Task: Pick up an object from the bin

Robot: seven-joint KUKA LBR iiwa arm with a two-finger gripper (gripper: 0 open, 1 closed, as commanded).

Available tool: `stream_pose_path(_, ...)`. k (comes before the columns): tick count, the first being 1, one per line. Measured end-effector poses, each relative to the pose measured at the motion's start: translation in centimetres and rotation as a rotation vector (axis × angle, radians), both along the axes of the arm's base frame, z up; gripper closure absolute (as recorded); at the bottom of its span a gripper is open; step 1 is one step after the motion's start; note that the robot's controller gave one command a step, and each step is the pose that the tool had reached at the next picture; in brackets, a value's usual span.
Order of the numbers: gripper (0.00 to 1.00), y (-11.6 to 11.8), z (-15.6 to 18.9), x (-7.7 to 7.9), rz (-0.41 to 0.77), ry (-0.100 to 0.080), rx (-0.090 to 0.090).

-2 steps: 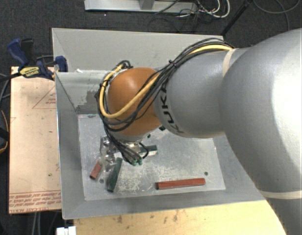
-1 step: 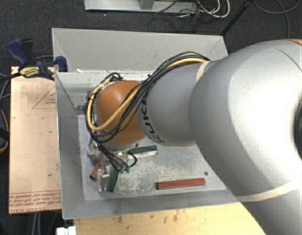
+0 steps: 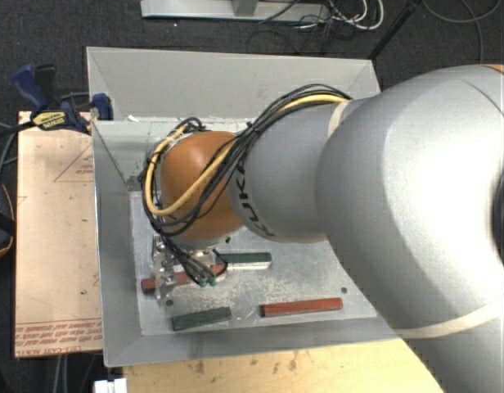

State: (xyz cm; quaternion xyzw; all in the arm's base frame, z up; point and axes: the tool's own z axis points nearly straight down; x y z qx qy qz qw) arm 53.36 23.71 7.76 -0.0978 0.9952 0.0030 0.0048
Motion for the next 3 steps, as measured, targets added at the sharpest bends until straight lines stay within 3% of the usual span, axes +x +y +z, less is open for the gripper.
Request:
stream_pose_path(1, 1.00, 0.0, 0.0, 0.0, 0.000, 0.000, 0.000)
stream_pose_path(2, 1.00, -0.6, 2.7, 0.5, -0.018, 0.011, -0.006)
stream_pose_path(3, 1.00, -0.4, 12.3, 2.3, 0.019, 0.007, -0.005)
